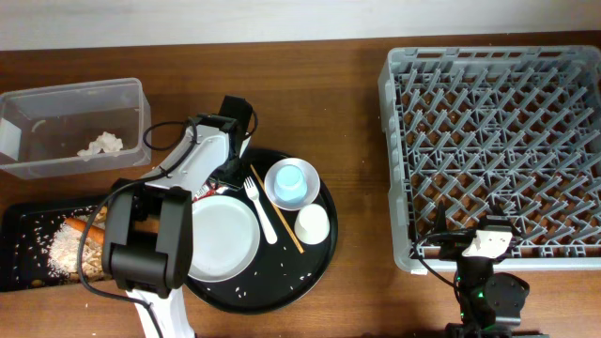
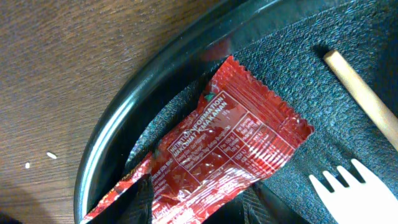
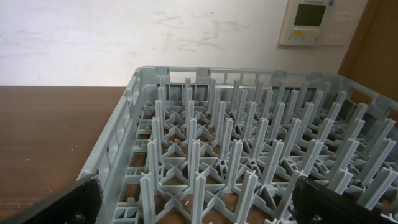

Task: Sort waste into correct bins and load items into the dishwasher rack
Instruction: 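Grasp the red ketchup packet with the left gripper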

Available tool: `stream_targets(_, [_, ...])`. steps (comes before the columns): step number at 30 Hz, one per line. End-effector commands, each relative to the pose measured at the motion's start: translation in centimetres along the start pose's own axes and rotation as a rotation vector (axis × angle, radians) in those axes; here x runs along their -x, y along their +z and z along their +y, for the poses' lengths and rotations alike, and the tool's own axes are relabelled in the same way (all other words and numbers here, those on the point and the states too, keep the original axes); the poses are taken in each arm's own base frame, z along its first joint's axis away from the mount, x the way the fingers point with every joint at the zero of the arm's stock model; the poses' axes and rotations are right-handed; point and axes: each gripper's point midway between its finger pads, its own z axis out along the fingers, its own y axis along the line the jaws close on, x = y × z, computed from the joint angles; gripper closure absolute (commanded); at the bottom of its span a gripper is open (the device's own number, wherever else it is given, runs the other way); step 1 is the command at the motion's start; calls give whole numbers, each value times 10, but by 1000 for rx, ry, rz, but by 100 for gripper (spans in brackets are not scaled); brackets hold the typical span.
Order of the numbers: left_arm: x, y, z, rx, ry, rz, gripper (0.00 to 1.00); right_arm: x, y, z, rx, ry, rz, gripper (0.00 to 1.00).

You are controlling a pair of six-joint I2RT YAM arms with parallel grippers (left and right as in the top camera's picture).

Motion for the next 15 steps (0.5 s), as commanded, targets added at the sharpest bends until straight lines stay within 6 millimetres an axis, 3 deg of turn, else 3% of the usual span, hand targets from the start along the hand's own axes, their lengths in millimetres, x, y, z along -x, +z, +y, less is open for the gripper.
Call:
stream_targets(1, [-4,6,-2,-5,17,16,62,-3,0,-2,-8,2,7,1])
stream_targets(8, [6,-9,-4,-35,2,2,98,-3,0,-2,-8,2,7,1])
stream_targets(15, [24,-48,-4,-91,-31,-77,100,-3,0,-2,-8,2,7,1])
